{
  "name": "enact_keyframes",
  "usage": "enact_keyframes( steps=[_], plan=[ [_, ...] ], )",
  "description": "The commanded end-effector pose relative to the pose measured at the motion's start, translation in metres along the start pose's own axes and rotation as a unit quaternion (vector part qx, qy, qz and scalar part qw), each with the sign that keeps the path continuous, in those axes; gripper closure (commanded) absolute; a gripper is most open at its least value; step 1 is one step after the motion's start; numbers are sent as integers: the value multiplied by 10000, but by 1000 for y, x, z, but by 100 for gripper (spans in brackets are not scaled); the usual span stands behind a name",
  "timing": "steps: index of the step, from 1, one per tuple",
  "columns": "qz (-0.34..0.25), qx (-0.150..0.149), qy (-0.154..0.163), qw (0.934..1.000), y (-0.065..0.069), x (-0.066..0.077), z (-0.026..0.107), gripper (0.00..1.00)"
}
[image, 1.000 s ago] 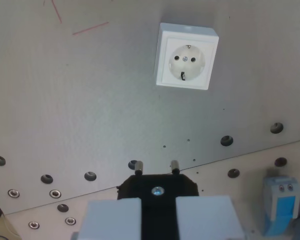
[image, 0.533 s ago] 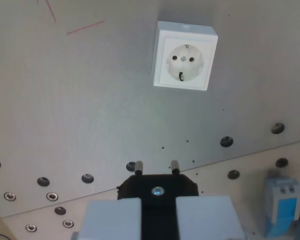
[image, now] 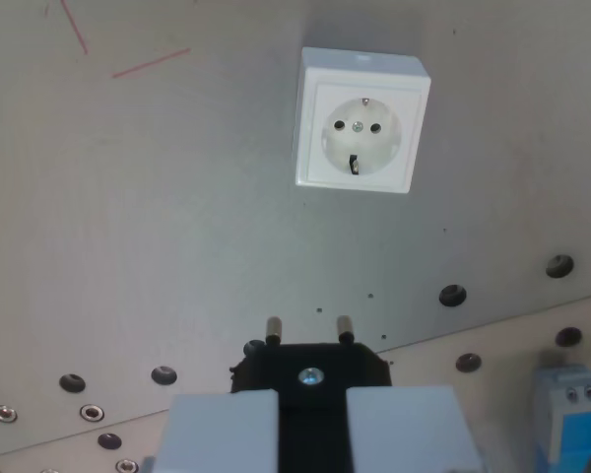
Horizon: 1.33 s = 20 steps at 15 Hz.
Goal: Move above the white socket
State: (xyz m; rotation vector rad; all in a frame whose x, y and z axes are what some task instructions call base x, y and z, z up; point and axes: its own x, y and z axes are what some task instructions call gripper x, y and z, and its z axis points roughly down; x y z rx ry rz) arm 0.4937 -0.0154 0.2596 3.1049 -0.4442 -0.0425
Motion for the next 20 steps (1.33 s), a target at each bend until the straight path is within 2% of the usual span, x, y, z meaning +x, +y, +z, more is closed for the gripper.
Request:
enact_keyframes(
  steps=[1, 20],
  plan=[
    [258, 103, 451, 9986, 6, -2, 15, 100],
    [548, 161, 435, 9974, 23, -3, 95, 100]
  ],
)
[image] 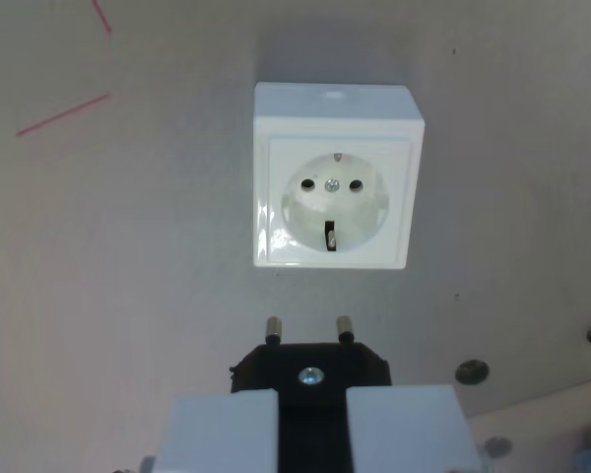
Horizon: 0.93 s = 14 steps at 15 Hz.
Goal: Move above the white socket
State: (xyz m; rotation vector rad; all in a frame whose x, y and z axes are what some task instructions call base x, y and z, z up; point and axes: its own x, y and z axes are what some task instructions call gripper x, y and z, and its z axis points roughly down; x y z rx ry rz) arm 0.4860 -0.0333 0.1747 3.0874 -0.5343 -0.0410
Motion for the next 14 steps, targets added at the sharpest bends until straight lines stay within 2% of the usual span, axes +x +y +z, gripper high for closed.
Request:
enact_keyframes(
  steps=[1, 14],
  plan=[
    [268, 193, 430, 9985, 5, -2, 14, 100],
    [328, 237, 456, 9981, 13, -4, 49, 100]
  ],
)
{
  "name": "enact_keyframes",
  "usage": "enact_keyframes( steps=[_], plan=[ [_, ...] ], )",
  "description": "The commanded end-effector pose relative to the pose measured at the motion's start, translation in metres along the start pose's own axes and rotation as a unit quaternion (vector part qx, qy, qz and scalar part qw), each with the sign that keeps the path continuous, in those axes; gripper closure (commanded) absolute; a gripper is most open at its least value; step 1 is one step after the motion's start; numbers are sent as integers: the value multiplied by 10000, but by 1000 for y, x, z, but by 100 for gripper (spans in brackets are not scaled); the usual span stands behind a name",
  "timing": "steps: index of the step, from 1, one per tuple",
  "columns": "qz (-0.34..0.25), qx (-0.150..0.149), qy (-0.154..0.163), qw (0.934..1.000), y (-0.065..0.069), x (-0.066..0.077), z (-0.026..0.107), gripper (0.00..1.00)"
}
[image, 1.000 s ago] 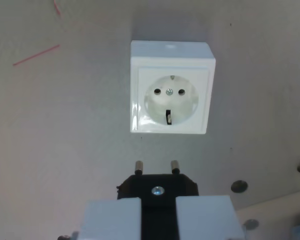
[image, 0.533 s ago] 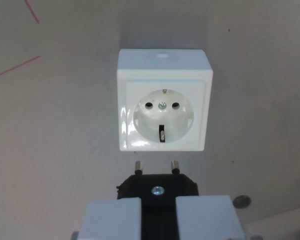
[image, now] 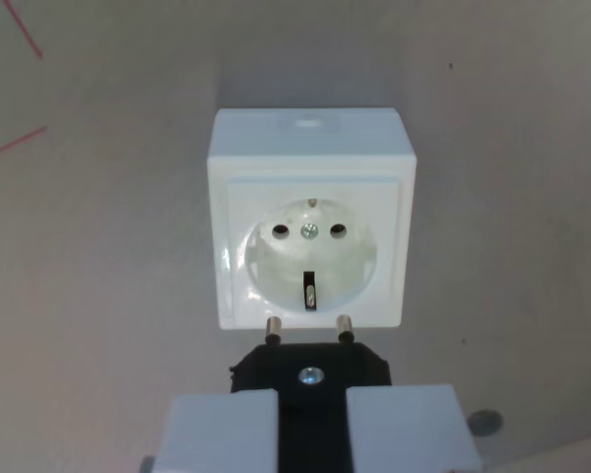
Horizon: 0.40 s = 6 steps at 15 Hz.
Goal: Move above the white socket
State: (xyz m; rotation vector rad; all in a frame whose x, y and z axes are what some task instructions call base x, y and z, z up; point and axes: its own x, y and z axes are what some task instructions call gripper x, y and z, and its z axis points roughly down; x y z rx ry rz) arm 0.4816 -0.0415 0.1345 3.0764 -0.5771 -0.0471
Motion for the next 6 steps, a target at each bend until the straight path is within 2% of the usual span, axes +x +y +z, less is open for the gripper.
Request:
enact_keyframes(
  steps=[1, 6],
  plan=[
    [179, 264, 472, 9984, 4, -4, 10, 100],
    [143, 276, 486, 9983, 6, -5, 15, 100]
  ],
)
